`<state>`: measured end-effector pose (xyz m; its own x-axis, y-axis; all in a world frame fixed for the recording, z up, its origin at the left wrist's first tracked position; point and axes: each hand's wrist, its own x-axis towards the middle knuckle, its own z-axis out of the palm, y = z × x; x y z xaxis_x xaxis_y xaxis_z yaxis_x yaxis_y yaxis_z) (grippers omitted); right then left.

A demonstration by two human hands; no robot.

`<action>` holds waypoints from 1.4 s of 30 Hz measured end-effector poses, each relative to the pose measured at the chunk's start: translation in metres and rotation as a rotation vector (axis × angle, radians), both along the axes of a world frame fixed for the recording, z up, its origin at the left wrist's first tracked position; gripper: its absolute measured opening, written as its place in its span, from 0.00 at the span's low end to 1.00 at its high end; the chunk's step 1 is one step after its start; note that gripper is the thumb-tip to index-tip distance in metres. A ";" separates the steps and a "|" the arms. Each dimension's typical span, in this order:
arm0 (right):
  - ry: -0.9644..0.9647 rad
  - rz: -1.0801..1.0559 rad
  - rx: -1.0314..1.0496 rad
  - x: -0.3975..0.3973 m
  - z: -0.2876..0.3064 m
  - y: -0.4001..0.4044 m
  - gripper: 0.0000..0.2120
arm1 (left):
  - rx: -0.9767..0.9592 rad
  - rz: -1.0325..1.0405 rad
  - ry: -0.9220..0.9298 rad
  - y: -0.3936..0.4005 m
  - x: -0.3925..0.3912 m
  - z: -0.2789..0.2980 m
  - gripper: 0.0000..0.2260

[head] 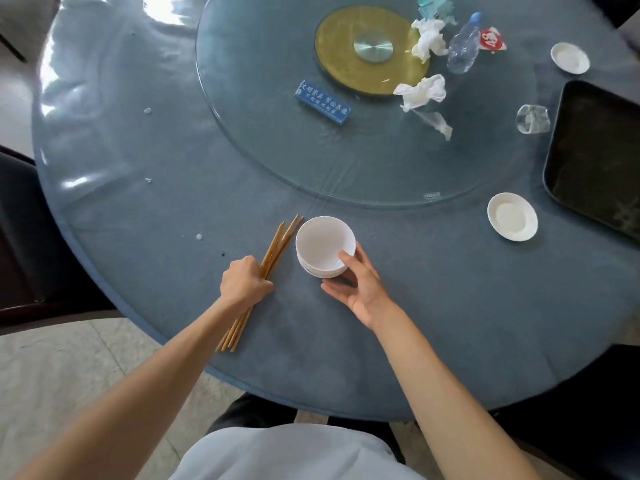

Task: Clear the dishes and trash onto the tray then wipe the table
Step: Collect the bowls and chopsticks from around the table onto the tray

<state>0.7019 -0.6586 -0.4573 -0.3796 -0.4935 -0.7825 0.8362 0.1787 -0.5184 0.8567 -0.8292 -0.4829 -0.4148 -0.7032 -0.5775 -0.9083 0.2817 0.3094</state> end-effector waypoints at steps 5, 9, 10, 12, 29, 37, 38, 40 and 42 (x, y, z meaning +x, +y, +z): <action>-0.007 -0.069 -0.012 0.000 -0.010 0.000 0.28 | -0.028 -0.072 0.002 0.002 -0.001 -0.004 0.11; 0.013 -0.102 -0.002 0.002 -0.012 0.001 0.26 | -0.094 -0.138 -0.018 0.010 -0.003 -0.004 0.11; 0.021 -0.110 0.002 0.002 -0.013 0.001 0.25 | -0.114 -0.158 -0.021 0.012 -0.003 -0.004 0.11; 0.029 -0.120 0.011 0.002 -0.012 -0.001 0.25 | -0.141 -0.193 -0.025 0.016 -0.005 -0.004 0.12; 0.018 -0.127 0.019 0.004 -0.013 -0.002 0.25 | 0.082 -0.055 0.068 0.004 -0.006 0.001 0.07; 0.028 -0.127 0.022 0.004 -0.010 0.018 0.24 | 0.523 0.257 0.205 -0.007 0.000 -0.008 0.08; 0.029 -0.133 0.024 0.004 -0.010 0.021 0.24 | 0.591 0.303 0.237 -0.008 0.001 -0.007 0.07; 0.026 -0.154 0.027 0.006 -0.009 0.028 0.24 | 0.718 0.362 0.293 -0.008 0.002 -0.004 0.07; 0.026 -0.175 0.035 0.007 -0.007 0.036 0.24 | 0.815 0.393 0.340 -0.006 0.002 0.000 0.07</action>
